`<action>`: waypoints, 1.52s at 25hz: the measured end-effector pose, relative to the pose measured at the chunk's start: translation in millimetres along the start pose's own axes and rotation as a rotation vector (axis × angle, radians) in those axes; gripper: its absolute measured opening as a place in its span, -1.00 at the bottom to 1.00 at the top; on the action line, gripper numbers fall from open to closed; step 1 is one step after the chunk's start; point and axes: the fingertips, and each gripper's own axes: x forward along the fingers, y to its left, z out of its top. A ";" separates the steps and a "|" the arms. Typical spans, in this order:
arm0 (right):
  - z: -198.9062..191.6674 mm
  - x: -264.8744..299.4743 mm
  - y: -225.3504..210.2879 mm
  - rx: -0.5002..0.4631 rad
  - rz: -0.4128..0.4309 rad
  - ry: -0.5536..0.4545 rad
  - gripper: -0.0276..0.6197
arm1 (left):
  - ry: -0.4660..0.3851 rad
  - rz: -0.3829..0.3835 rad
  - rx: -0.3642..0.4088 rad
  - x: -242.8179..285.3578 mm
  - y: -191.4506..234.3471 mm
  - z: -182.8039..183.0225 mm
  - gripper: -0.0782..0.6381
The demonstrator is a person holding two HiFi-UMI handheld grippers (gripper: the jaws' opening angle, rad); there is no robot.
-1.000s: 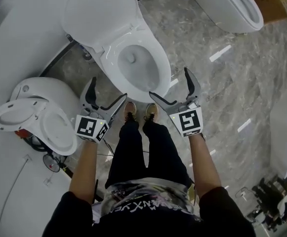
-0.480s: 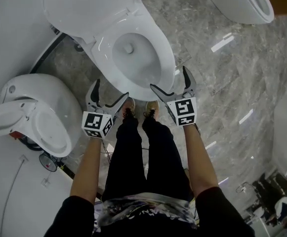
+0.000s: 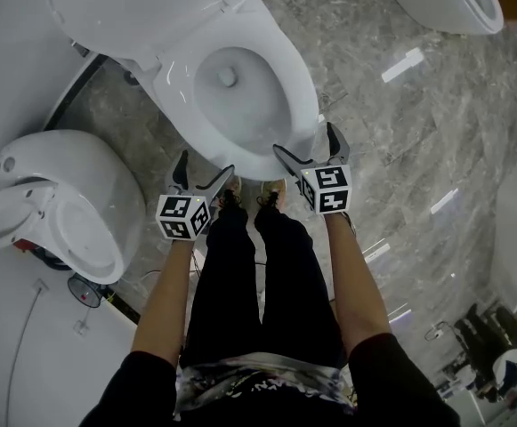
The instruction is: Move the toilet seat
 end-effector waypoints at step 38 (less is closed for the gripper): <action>-5.0 -11.7 -17.3 0.287 0.048 0.061 0.16 | 0.041 -0.011 -0.103 1.0 -27.1 -7.6 0.64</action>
